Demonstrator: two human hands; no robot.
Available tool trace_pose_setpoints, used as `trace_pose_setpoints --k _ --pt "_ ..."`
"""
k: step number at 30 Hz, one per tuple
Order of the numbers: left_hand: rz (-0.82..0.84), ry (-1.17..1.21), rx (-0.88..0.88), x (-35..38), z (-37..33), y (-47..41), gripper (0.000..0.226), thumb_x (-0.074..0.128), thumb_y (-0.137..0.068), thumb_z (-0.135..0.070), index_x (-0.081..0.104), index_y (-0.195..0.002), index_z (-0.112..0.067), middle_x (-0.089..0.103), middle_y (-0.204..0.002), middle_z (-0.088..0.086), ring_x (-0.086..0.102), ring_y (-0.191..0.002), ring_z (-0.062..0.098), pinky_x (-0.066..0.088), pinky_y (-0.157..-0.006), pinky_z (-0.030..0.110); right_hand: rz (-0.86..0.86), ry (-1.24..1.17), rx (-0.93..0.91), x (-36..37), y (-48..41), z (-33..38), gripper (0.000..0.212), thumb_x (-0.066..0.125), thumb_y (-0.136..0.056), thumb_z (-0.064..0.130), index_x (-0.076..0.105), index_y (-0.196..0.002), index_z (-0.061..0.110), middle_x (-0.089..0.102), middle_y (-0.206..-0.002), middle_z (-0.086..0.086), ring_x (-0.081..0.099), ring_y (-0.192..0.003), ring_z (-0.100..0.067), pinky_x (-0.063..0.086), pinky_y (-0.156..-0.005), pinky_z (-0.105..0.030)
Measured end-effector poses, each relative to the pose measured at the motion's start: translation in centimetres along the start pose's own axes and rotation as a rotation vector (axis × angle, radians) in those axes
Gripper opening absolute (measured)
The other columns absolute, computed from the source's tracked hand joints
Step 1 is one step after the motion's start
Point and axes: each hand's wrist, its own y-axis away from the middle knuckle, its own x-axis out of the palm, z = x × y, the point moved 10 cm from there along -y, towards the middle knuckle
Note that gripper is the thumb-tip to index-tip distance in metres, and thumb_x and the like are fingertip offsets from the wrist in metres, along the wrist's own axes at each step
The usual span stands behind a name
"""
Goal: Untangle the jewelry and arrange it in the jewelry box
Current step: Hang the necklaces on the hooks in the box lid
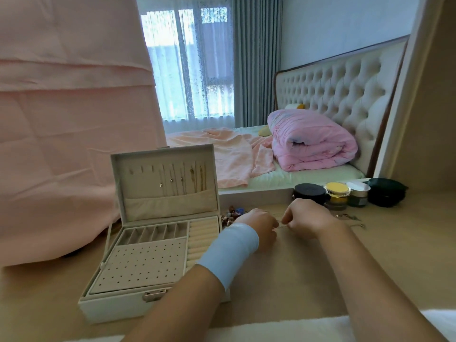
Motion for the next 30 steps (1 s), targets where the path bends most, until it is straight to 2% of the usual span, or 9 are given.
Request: trace_pose_setpoints --k 4,7,12,18,22,26,30 --pt "0.092 -0.153 -0.013 1.6 -0.3 -1.8 0.038 0.039 -0.099 -0.019 0.055 -0.134 -0.016 0.049 -0.139 0.009 0.041 -0.131 0.029 0.036 -0.109 0.041 0.053 -0.038 -0.001 1.2 -0.4 -1.0 0.030 0.060 -0.088 0.010 0.081 -0.099 0.029 0.074 -0.112 0.006 0.067 -0.102 -0.019 0.057 -0.092 -0.035" --pt "0.076 -0.110 -0.022 1.6 -0.3 -1.9 0.037 0.039 -0.099 -0.023 0.064 -0.126 -0.017 0.053 -0.134 0.009 0.047 -0.125 0.030 0.040 -0.107 0.041 0.058 -0.072 -0.004 1.2 -0.6 -1.2 0.027 0.062 -0.088 0.010 0.082 -0.094 0.028 0.074 -0.110 0.006 0.068 -0.099 -0.019 0.057 -0.092 -0.035" --pt "0.025 0.016 -0.066 0.6 0.6 -1.3 0.029 0.049 -0.094 -0.020 0.074 -0.110 -0.020 0.068 -0.116 0.003 0.062 -0.103 0.025 0.052 -0.090 0.032 0.114 -0.142 -0.012 1.6 -0.5 -0.7 0.019 0.069 -0.086 0.009 0.082 -0.094 0.019 0.075 -0.104 0.002 0.068 -0.096 -0.018 0.059 -0.090 -0.037" --pt "0.000 -0.003 -0.069 0.1 0.6 -1.8 0.024 0.057 -0.094 -0.019 0.073 -0.111 -0.023 0.069 -0.116 -0.002 0.062 -0.109 0.021 0.049 -0.099 0.033 0.100 -0.142 -0.035 1.8 -0.4 -0.4 0.014 0.076 -0.082 0.014 0.081 -0.093 0.021 0.074 -0.104 0.004 0.067 -0.094 -0.015 0.059 -0.090 -0.036" --pt "0.044 -0.084 -0.101 0.7 0.7 -2.4 0.023 0.055 -0.094 -0.013 0.072 -0.111 -0.016 0.069 -0.113 0.006 0.064 -0.102 0.026 0.053 -0.093 0.038 0.103 -0.134 -0.046 1.8 -0.3 0.0 0.015 0.079 -0.082 0.017 0.081 -0.096 0.021 0.074 -0.103 0.004 0.067 -0.094 -0.014 0.059 -0.089 -0.036" --pt "0.068 -0.195 -0.101 1.7 1.0 -2.1 0.024 0.049 -0.096 -0.016 0.066 -0.113 -0.012 0.066 -0.112 0.009 0.063 -0.100 0.029 0.053 -0.090 0.041 0.115 -0.166 -0.088 2.0 -0.2 0.9 0.018 0.081 -0.079 0.023 0.082 -0.096 0.023 0.076 -0.097 0.006 0.069 -0.090 -0.012 0.060 -0.087 -0.035" --pt "-0.080 0.097 -0.094 -0.6 1.8 -0.6 0.027 0.044 -0.095 -0.020 0.068 -0.094 -0.009 0.068 -0.096 0.008 0.063 -0.088 0.026 0.054 -0.082 0.037 0.140 -0.309 -0.154 1.0 0.5 2.0 0.011 0.076 -0.085 0.026 0.082 -0.093 0.023 0.076 -0.092 0.007 0.069 -0.089 -0.009 0.057 -0.081 -0.029"
